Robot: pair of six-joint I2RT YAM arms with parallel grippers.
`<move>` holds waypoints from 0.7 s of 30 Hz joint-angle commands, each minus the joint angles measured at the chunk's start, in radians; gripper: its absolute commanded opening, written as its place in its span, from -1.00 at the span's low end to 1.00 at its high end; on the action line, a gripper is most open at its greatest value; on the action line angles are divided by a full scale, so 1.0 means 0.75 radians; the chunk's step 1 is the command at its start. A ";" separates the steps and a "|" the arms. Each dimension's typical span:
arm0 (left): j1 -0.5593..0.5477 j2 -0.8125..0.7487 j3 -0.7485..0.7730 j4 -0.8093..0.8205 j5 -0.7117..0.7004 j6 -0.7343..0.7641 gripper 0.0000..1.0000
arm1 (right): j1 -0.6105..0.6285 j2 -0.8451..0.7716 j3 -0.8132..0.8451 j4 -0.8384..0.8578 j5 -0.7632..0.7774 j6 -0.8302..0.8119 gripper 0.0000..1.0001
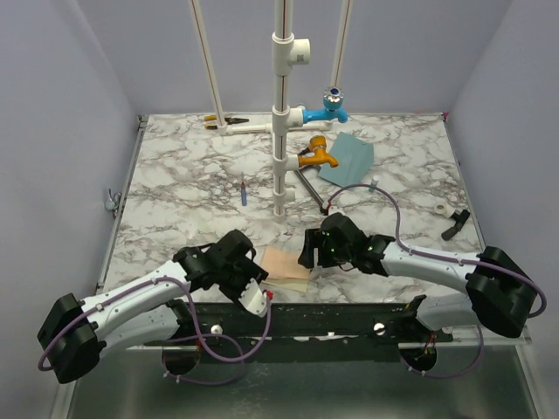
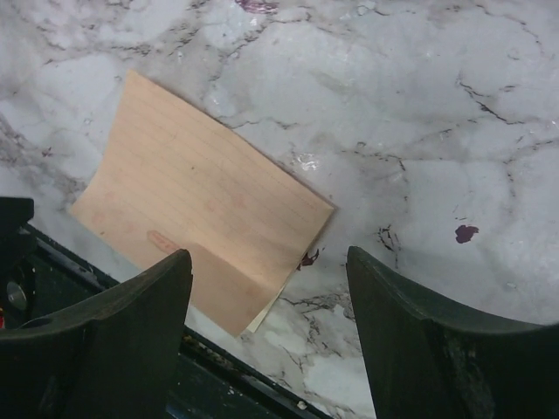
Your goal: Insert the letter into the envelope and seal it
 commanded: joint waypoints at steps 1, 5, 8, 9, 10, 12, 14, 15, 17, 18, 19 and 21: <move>-0.035 0.031 -0.053 0.054 0.009 0.095 0.25 | -0.020 0.050 0.006 -0.010 -0.105 0.035 0.46; -0.044 0.096 -0.072 0.115 0.054 0.136 0.25 | -0.027 0.106 0.005 -0.006 -0.155 0.067 0.42; -0.053 0.126 -0.137 0.260 0.055 0.175 0.28 | -0.044 0.135 -0.007 -0.010 -0.177 0.069 0.40; -0.054 0.130 -0.145 0.270 0.062 0.192 0.28 | -0.047 0.137 -0.013 -0.013 -0.179 0.075 0.40; -0.056 0.134 -0.149 0.270 0.066 0.203 0.28 | -0.049 0.137 -0.024 -0.007 -0.181 0.080 0.39; -0.061 0.146 -0.156 0.272 0.076 0.223 0.28 | -0.053 0.140 -0.043 0.035 -0.202 0.085 0.38; -0.061 0.164 -0.157 0.280 0.097 0.218 0.27 | -0.067 0.159 -0.062 0.092 -0.249 0.088 0.37; -0.062 0.173 -0.155 0.284 0.110 0.217 0.26 | -0.079 0.170 -0.069 0.120 -0.279 0.095 0.36; -0.066 0.187 -0.153 0.285 0.125 0.227 0.24 | -0.094 0.192 -0.084 0.161 -0.329 0.114 0.34; -0.066 0.196 -0.154 0.290 0.126 0.232 0.24 | -0.101 0.194 -0.092 0.204 -0.343 0.120 0.34; -0.067 0.206 -0.157 0.297 0.125 0.234 0.23 | -0.104 0.193 -0.101 0.222 -0.349 0.128 0.33; -0.066 0.219 -0.171 0.305 0.120 0.266 0.21 | -0.118 0.185 -0.123 0.261 -0.368 0.142 0.30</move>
